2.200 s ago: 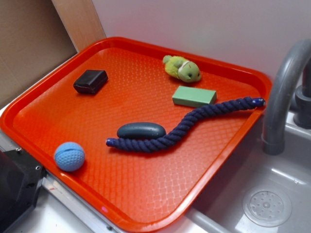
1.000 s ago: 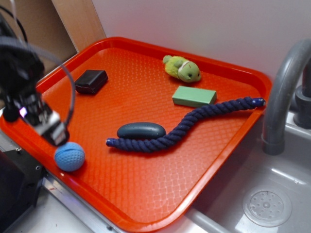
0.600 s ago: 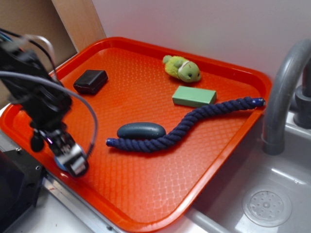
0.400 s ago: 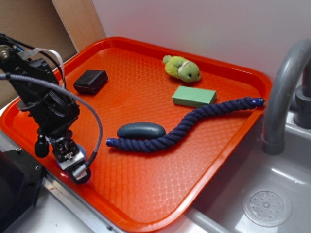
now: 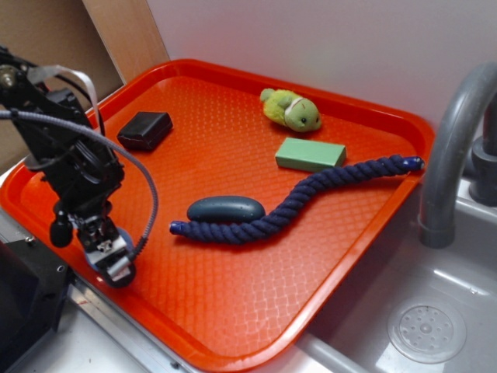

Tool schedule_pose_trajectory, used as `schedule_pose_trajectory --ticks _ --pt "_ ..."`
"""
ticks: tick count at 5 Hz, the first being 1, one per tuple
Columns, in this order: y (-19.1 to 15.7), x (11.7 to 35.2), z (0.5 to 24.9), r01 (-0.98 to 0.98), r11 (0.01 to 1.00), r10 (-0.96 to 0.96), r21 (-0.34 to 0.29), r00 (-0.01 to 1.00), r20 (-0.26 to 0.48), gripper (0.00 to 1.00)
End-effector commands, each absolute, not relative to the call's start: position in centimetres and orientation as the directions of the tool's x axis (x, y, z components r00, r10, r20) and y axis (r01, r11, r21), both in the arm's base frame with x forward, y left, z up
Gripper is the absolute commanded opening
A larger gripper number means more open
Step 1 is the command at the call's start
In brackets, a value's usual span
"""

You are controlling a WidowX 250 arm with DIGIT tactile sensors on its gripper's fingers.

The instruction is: Grab the blue ball.

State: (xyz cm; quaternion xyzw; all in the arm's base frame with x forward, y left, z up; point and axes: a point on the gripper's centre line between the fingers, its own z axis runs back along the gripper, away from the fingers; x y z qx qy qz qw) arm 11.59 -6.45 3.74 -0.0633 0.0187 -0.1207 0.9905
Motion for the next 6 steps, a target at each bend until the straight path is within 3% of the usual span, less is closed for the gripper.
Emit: schedule_pose_trajectory --ticks 1,2,3,4,5,6 --pt "0.9 11.5 12.5 0.029 0.998 -0.029 0.049 1.000 0.007 0.00" --pt "6.5 13.1 16.6 -0.073 0.990 0.085 -0.118 0.991 0.100 0.00" --pt "6.1 15.2 21.9 -0.052 0.996 0.062 -0.073 0.989 0.134 0.00" --pt "4.4 16.9 24.7 0.011 0.998 -0.002 -0.058 0.986 0.165 0.00" --pt "1.3 18.1 25.7 0.068 0.997 -0.070 0.023 0.985 0.158 0.00" --pt "-1.2 19.0 25.2 0.139 0.988 -0.147 0.063 0.977 0.153 0.00"
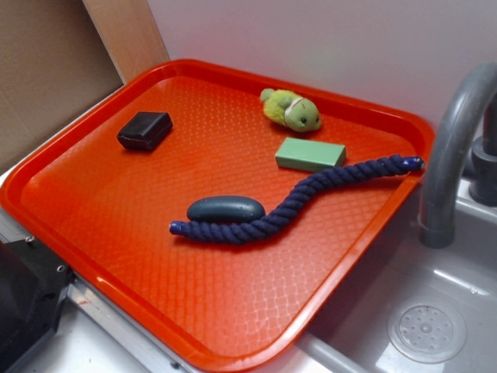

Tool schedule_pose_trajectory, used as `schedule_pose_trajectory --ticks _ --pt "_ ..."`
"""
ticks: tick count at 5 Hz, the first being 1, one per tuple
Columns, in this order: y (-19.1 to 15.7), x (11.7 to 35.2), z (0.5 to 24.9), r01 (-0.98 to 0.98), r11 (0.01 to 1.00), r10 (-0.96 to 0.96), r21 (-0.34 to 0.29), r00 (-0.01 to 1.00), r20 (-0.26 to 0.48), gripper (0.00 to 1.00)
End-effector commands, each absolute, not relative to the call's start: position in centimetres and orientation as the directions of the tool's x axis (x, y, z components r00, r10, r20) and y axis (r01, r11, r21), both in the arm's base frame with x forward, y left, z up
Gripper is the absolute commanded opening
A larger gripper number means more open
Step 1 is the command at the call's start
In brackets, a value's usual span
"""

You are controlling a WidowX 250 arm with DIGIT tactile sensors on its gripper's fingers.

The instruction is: Grab the blue ball.

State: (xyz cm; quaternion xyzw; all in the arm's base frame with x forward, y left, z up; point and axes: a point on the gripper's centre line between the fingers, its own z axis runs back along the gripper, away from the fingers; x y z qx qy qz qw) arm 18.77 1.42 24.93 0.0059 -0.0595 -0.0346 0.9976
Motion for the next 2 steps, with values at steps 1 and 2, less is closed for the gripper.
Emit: schedule_pose_trajectory --ticks 1,2 --pt "-1.89 19.31 24.40 0.166 0.984 -0.174 0.063 0.973 0.152 0.00" --pt "-1.49 19.23 24.06 0.172 0.985 -0.174 0.027 0.971 0.164 0.00"
